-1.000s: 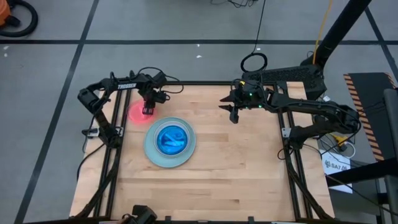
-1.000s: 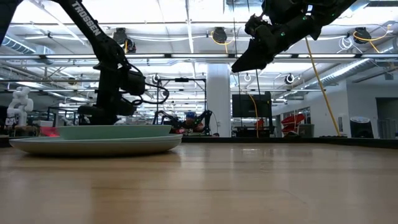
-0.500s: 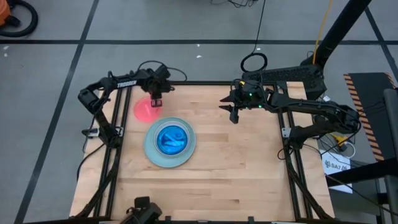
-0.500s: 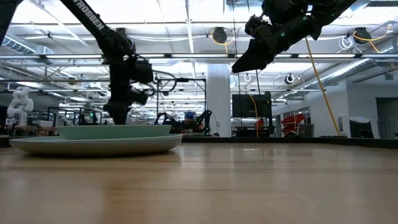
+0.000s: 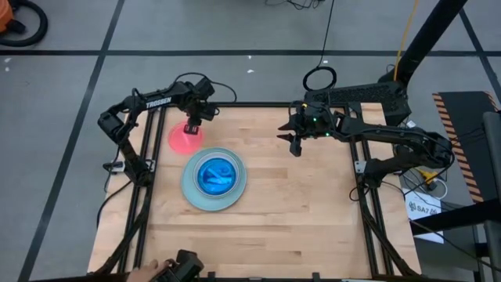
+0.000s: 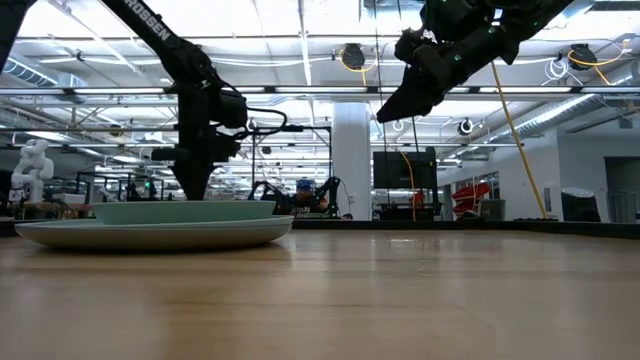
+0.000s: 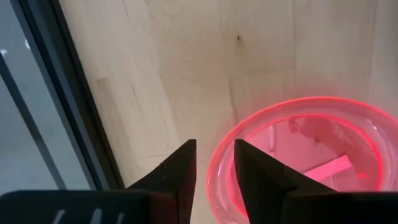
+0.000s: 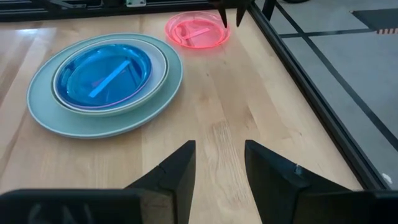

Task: Stack plastic plates
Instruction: Stack the pink plate on top of the light blue plate

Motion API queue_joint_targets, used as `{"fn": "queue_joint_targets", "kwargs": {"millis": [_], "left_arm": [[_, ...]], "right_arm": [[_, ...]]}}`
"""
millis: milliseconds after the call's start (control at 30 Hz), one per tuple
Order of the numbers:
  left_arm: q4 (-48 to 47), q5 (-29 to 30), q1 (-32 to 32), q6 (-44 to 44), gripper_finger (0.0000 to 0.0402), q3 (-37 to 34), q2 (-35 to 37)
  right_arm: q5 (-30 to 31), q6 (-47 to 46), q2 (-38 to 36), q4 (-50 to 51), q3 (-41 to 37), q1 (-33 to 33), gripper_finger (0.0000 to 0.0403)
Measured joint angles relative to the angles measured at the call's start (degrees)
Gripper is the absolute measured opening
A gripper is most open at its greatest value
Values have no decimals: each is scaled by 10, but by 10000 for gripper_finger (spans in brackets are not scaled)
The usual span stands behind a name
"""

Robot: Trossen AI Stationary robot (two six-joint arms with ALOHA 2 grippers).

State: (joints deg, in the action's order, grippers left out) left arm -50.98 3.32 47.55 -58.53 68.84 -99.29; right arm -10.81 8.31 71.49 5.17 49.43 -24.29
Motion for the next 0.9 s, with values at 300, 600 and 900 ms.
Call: {"fn": "queue_joint_targets", "kwargs": {"millis": [300,600,900], "left_arm": [[1,-1,0,12,172,-27,0],[19,-10,0,-12,200,-34,-8],[16,-4,-3,-28,200,-34,-71]], "right_arm": [[0,-1,0,-1,0,0,130],[0,-1,0,-1,0,0,130],[0,-1,0,7,0,0,130]]}}
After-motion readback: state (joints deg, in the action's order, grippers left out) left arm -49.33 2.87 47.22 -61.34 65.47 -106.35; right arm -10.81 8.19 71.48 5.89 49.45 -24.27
